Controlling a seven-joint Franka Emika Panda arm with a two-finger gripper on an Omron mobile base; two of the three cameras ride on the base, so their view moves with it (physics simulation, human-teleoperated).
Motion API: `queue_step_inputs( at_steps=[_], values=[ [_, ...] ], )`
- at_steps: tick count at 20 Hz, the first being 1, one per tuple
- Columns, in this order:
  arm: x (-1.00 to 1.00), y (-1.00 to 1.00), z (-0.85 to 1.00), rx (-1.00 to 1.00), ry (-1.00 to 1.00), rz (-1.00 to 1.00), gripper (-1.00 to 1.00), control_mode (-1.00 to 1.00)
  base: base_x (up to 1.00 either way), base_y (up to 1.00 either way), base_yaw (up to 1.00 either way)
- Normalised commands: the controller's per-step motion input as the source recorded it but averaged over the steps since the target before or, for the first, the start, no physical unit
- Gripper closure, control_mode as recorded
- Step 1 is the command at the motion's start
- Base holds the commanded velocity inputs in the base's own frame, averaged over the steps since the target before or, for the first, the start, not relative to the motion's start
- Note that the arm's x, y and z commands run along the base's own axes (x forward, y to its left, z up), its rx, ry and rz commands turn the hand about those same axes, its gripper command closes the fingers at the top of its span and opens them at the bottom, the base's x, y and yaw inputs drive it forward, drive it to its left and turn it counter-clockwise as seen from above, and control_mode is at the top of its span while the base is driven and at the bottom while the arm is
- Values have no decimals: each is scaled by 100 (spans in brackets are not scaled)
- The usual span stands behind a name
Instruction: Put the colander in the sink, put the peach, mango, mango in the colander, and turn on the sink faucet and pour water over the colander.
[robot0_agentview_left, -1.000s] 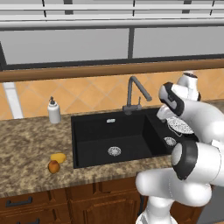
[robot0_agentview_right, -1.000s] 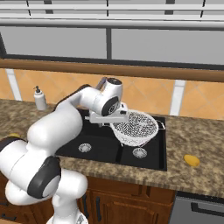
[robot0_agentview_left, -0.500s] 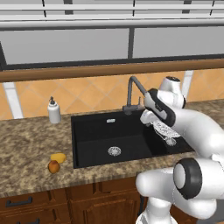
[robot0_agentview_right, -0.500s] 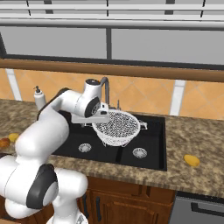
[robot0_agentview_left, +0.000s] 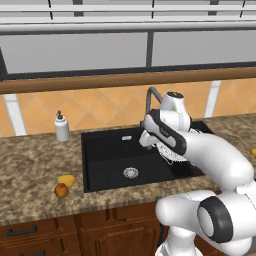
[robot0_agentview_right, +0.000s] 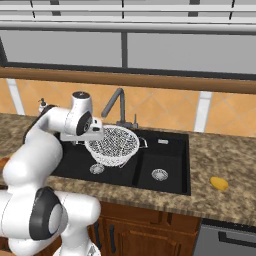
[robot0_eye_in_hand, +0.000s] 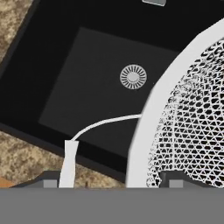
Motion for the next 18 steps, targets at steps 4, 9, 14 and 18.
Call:
queue_step_inputs(
  at_steps=[4, 9, 14, 18],
  values=[
    [0, 47, -5, 0, 0, 3, 100, -100, 0, 0, 0],
    [0, 12, -21, 0, 0, 18, 100, -100, 0, 0, 0],
    [12, 14, -30, 0, 0, 32, 100, -100, 0, 0, 0],
    [25, 15, -24, 0, 0, 30, 100, -100, 0, 0, 0]
  ],
)
